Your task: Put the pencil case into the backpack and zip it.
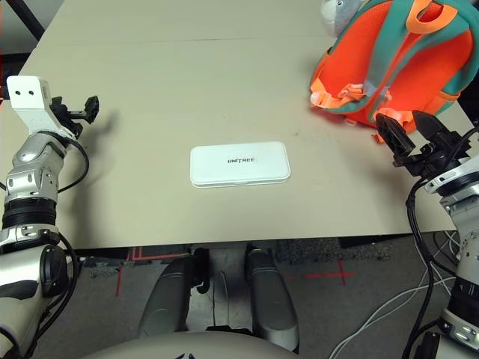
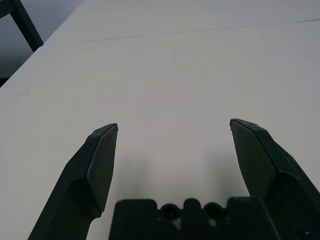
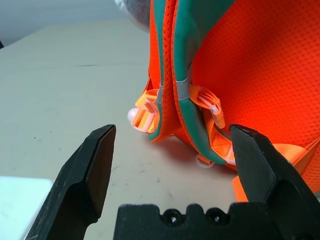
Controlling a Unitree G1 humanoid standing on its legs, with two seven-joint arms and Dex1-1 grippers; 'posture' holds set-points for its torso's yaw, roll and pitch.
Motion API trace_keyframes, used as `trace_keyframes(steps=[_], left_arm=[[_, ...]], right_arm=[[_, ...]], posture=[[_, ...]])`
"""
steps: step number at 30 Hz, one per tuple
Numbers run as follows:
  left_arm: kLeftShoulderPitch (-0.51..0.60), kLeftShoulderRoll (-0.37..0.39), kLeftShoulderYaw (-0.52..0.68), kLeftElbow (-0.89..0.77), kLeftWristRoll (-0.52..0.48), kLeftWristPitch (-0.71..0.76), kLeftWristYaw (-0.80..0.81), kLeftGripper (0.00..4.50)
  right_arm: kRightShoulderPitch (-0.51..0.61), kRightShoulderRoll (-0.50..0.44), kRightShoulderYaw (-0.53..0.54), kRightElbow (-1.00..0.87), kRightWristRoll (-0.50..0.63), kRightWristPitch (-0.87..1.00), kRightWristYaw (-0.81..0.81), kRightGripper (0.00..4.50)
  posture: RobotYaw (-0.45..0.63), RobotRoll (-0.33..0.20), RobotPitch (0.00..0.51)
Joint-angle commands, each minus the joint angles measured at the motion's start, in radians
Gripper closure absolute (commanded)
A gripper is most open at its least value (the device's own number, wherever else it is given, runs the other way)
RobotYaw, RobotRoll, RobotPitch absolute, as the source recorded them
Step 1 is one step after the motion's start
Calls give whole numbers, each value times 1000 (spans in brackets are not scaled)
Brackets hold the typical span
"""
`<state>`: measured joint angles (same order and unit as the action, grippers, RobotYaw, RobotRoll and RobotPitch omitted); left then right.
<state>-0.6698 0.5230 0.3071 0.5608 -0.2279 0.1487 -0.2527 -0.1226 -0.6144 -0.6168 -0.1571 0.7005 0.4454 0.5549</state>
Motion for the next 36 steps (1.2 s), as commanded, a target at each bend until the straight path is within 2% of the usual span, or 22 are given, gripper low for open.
trace_keyframes(steps=[1, 4, 7, 10, 15, 18, 22, 25, 28, 33, 35, 36], left_arm=[[-9, -10, -16, -7, 7, 7, -11, 0], [-38, -19, -31, -21, -3, -2, -39, 0], [-61, -7, -26, -64, -38, 32, -96, 0], [-88, 9, 14, -185, -209, 276, -205, 0], [-92, 104, 99, -325, -546, 836, -331, 0], [-115, 125, 164, -297, -678, 1088, -317, 0], [-84, 114, 135, -301, -739, 1271, -344, 0], [-75, 68, 101, -284, -745, 1387, -333, 0], [-63, 27, 72, -257, -765, 1460, -323, 0], [-3, 48, -82, -254, -845, 1466, -341, 0], [2, 44, -107, -238, -838, 1466, -337, 0], [1, 39, -110, -228, -827, 1466, -336, 0]], right_arm=[[8, 12, 10, 19, -15, -33, 6, 40], [-5, -12, 3, 25, -4, -36, 16, 40], [-23, -50, -19, 16, 50, 36, 11, 40], [-25, -141, -54, 8, 237, 288, 4, 40], [-65, -271, -63, 68, 484, 644, -16, 40], [-100, -316, -20, 109, 555, 785, -10, 40], [-134, -321, 73, 116, 552, 875, 2, 40], [-184, -284, 133, 139, 535, 898, -24, 631], [-226, -253, 191, 150, 509, 911, -33, 1739], [-277, -220, 256, 149, 468, 931, -43, 3657], [-288, -213, 274, 145, 454, 933, -40, 4484], [-294, -208, 276, 143, 455, 941, -40, 4484]], posture=[[-97, 0, 265], [-104, 0, 255], [-107, 0, 256], [-78, 0, 245], [-47, 0, 225], [-43, 0, 216], [-14, 0, 193], [1, 0, 190], [16, 0, 194], [29, 0, 203], [26, 0, 207], [25, 0, 209]])
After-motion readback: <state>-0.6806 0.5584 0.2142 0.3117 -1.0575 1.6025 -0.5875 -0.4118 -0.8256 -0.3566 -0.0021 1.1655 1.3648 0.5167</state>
